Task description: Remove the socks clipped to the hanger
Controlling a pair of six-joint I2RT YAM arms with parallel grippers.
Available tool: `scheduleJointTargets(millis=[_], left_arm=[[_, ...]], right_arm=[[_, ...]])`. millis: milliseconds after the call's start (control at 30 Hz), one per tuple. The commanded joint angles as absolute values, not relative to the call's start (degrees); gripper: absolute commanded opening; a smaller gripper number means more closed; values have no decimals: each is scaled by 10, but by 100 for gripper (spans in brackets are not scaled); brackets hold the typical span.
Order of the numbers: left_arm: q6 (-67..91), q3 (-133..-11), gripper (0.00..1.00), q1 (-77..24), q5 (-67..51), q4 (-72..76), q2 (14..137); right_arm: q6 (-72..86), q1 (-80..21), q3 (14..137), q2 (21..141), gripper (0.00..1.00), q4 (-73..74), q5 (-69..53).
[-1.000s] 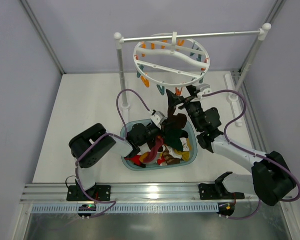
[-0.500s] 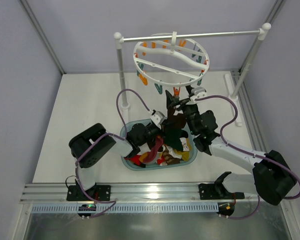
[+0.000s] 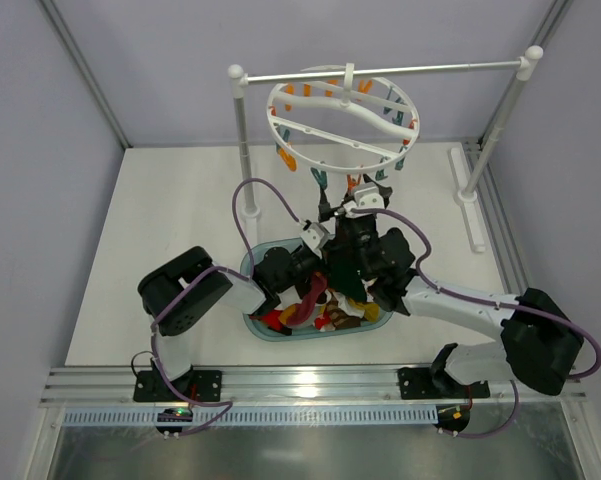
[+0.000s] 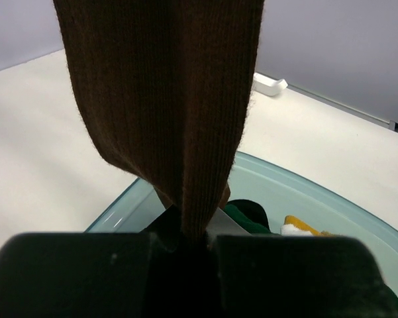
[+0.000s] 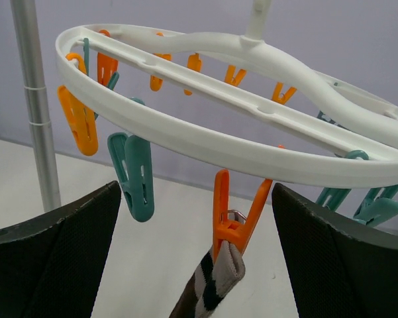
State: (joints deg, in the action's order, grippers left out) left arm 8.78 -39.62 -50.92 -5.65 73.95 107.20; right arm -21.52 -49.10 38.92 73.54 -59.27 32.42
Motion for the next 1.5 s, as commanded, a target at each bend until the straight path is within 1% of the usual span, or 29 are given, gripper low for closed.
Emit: scheduleJointTargets(millis=[0,267,367,467,667,767,800,833,900,967,1033,1067,1267,1333,1367,1400,1433,1467], left_arm=[[87,-388,0,-507,-60,834,1057],[87,-383,0,-508,-59,841,1055],[86,-382,0,-507,-61,841,1056],[88,-384,0,-507,-61,842,1057],[89,-385,0,-508,-64,842,1057],[89,-384,0,-508,-67,842,1057],[90,-384,0,-507,-68,843,1057],[90,-382,0,-507,-68,843,1057],[89,-383,0,-507,-68,844,1057],[90,-383,0,-507,-68,844,1057],[89,-383,0,-507,-68,844,1057],[89,-383,0,-507,-68,844,1057],[87,-381,0,-507,-65,843,1056],[87,-377,0,-508,-63,847,1054],[87,-373,0,-508,-62,849,1049],[85,-370,0,-508,-61,851,1047],[85,-367,0,-507,-60,853,1039],[84,-360,0,-508,-58,853,1035]], right_arm=[[-299,-511,438,765,95,-642,423],[-331,-518,466,805,94,-669,479],[-343,-517,463,804,90,-687,491],[-358,-518,460,806,80,-711,499],[-343,-516,461,799,71,-692,476],[-339,-512,466,801,59,-689,477],[-340,-510,465,800,53,-688,478],[-340,-511,464,800,50,-687,477],[-340,-510,461,795,27,-685,474],[-339,-511,458,793,10,-691,472],[-340,-510,455,791,5,-693,471],[-341,-511,454,789,4,-694,469],[-327,-511,439,772,4,-695,454],[-323,-511,432,765,7,-700,456],[-322,-510,431,762,22,-702,458],[-320,-511,425,760,36,-704,461],[-317,-510,424,755,52,-704,463],[-316,-511,421,752,74,-703,466]])
